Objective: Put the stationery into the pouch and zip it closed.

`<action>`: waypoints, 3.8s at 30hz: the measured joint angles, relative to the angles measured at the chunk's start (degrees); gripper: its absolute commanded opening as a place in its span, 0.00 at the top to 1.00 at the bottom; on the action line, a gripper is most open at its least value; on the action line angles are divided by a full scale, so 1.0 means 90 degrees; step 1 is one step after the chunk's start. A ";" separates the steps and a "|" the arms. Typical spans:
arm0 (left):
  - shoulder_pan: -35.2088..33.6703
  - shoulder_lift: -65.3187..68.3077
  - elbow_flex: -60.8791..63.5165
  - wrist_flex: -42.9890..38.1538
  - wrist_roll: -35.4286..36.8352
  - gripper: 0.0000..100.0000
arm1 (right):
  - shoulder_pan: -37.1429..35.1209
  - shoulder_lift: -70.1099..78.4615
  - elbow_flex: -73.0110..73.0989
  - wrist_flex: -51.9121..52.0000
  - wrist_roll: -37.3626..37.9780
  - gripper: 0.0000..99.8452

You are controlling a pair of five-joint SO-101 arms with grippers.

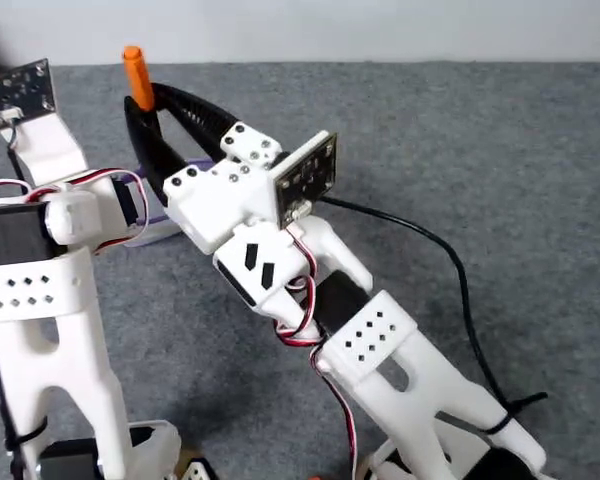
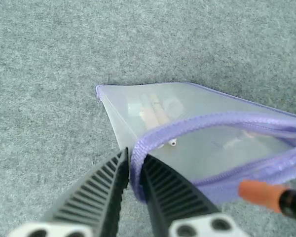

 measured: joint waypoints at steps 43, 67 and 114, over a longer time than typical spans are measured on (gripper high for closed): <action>0.0000 0.0000 0.0000 0.0000 0.0000 0.99 | 0.1133 -0.0234 0.0996 0.4083 -0.0293 0.76; 0.0000 0.0000 0.0000 0.0000 0.0000 0.99 | 0.1563 0.1289 0.0987 0.2989 -0.0274 0.99; 0.0186 -0.5148 0.1495 0.0010 -0.0029 0.80 | 0.1319 -0.0889 -0.0762 0.3878 0.2833 0.99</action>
